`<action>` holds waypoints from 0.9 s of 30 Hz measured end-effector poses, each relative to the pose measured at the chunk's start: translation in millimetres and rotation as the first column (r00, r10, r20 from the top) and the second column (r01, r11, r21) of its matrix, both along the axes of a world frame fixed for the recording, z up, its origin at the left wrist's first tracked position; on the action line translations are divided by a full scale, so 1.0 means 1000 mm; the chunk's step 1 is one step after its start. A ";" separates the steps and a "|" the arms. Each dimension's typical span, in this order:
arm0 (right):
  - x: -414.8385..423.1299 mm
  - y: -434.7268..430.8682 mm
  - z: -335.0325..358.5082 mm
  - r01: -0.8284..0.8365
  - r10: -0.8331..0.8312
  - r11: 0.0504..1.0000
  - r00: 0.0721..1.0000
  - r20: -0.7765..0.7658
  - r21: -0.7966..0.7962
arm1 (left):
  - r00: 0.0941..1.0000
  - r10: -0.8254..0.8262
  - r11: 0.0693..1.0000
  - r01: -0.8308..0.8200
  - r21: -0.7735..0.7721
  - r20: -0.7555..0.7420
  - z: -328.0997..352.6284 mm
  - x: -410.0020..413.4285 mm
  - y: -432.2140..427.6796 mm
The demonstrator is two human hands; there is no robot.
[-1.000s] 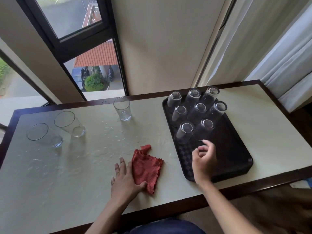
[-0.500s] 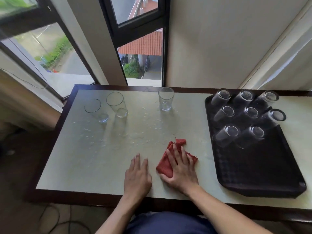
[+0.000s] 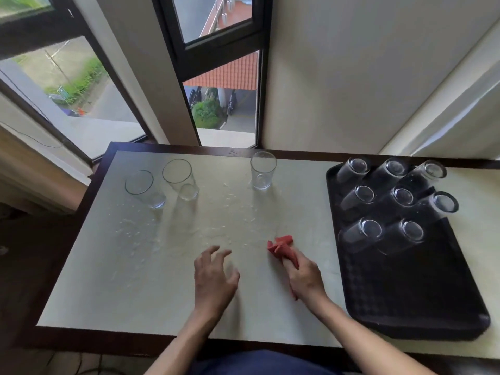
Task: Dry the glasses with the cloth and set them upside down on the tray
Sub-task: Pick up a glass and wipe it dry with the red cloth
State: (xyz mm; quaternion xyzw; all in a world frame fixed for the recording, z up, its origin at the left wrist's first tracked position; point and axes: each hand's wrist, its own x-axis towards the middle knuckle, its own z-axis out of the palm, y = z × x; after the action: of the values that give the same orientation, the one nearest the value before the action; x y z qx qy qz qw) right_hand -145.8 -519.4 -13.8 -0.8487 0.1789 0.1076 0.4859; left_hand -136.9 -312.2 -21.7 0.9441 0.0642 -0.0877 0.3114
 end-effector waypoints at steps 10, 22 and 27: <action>0.052 -0.040 0.092 0.363 -0.398 0.585 0.908 -0.134 0.725 | 0.996 0.080 0.939 -0.085 -0.332 -0.027 0.050 0.171 -0.080; 0.033 -0.033 0.090 0.469 -0.493 0.380 0.832 -0.255 0.797 | 0.998 0.005 0.950 0.013 -0.312 0.056 0.045 0.196 -0.088; 0.009 -0.026 0.100 0.389 -0.474 0.470 0.868 -0.145 0.792 | 0.995 0.094 0.823 -0.098 -0.559 -0.036 0.057 0.131 -0.063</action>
State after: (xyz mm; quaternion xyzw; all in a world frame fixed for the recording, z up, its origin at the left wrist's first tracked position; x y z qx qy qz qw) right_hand -136.5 -545.3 86.1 -0.4685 0.2960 0.0096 0.8323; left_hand -6.1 -375.6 35.4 0.8067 0.0841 -0.0899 0.5779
